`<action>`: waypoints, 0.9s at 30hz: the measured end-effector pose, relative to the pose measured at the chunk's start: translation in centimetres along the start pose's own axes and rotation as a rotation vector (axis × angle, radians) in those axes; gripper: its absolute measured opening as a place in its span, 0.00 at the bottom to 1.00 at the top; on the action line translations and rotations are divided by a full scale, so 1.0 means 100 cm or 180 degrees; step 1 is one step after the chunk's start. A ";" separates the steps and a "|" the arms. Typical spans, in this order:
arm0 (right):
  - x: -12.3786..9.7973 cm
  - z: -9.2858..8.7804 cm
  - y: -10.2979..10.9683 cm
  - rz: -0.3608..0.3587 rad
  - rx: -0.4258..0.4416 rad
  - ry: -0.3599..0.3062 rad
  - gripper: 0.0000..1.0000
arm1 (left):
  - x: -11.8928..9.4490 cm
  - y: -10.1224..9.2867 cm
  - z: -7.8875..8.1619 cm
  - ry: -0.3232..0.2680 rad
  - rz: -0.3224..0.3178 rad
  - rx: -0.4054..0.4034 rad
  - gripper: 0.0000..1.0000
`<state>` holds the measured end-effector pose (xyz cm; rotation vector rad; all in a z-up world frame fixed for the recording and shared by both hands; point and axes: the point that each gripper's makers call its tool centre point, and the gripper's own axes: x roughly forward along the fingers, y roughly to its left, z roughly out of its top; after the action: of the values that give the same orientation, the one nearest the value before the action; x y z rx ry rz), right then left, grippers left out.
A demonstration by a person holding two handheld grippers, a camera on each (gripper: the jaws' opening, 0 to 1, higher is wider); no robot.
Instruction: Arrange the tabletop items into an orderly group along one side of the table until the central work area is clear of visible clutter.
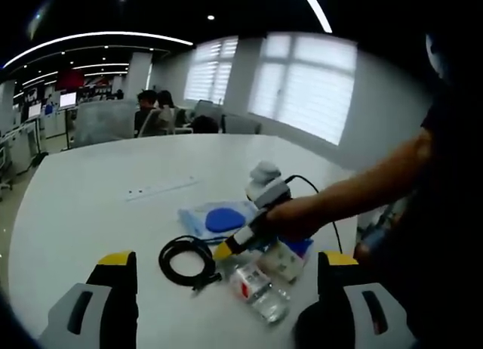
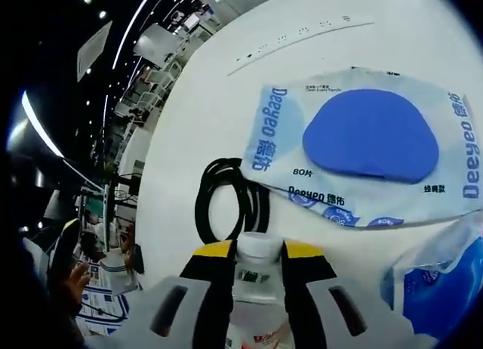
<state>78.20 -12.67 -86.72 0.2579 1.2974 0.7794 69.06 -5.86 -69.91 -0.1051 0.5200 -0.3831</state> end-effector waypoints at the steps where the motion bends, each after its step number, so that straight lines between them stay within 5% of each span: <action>1: 0.000 0.000 0.000 0.0009 0.0009 0.0002 0.19 | 0.000 0.001 0.000 0.0001 0.0002 -0.0004 1.00; 15: -0.001 0.006 0.010 0.0086 -0.0051 -0.0155 0.17 | 0.002 0.005 -0.008 0.0073 -0.0021 0.0012 1.00; 27: -0.023 0.016 0.024 0.0170 -0.0212 -0.0491 0.16 | 0.002 -0.002 -0.009 0.0032 -0.0045 0.0043 1.00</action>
<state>78.64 -12.07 -83.13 0.2946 1.1211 0.8303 68.65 -6.12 -70.74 -0.0938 0.5266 -0.4010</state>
